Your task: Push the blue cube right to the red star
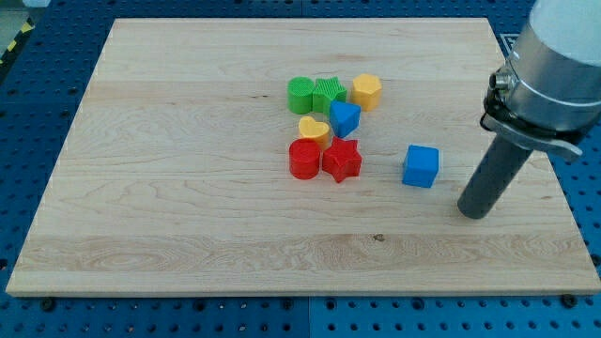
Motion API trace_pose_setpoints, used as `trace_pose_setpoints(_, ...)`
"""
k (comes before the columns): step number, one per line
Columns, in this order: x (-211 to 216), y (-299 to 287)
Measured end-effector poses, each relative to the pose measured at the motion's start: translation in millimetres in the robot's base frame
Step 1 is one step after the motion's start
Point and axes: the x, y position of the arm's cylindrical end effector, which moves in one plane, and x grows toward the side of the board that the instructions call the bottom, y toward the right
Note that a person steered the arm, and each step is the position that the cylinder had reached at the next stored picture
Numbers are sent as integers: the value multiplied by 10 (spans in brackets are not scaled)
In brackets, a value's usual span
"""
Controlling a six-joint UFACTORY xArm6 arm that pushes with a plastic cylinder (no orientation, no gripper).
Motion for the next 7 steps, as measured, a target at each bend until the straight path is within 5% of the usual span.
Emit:
trace_pose_setpoints(2,-328,-25)
trace_pose_setpoints(7,-198,-622)
